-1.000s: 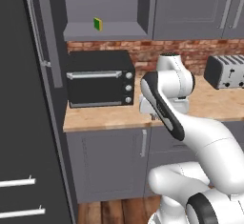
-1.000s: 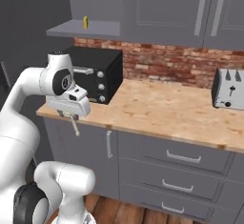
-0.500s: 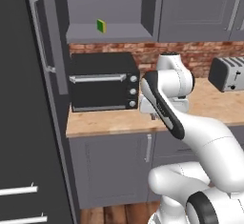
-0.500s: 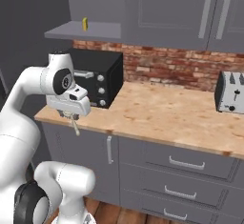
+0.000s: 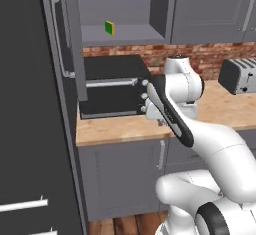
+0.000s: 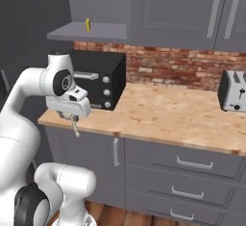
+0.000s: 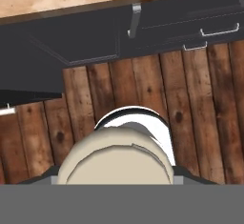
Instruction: Pick up the sponge and dish brush from the sink, and place them back in the cabinet, and close the cabinet door.
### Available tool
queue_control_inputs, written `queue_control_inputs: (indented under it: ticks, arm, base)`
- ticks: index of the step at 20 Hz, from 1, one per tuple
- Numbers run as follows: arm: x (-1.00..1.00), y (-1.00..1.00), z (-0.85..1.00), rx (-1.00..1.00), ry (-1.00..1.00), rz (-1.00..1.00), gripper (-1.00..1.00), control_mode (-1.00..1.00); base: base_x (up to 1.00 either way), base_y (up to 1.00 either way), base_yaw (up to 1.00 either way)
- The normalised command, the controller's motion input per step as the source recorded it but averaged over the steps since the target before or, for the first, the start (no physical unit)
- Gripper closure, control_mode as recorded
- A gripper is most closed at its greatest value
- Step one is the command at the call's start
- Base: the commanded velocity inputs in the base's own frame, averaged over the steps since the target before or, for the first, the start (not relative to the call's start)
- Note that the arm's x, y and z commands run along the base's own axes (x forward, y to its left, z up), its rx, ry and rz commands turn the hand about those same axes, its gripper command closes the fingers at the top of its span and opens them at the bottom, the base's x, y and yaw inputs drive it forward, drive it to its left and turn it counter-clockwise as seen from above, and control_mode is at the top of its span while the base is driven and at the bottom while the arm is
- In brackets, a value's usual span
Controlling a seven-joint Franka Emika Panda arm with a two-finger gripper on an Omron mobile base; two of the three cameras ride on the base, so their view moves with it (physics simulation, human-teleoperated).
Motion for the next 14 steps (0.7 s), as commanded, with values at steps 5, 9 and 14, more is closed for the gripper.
queue_control_inputs:
  ticks: [5, 9, 14]
  arm:
    - [0.00, 0.00, 0.00, 0.00, 0.00, 0.00, 1.00, 1.00]
    - [0.00, 0.00, 0.00, 0.00, 0.00, 0.00, 1.00, 1.00]
    - [0.00, 0.00, 0.00, 0.00, 0.00, 0.00, 1.00, 1.00]
  base:
    - [0.29, 0.37, -0.12]
    - [0.38, 0.29, -0.02]
    - [0.40, 0.23, 0.00]
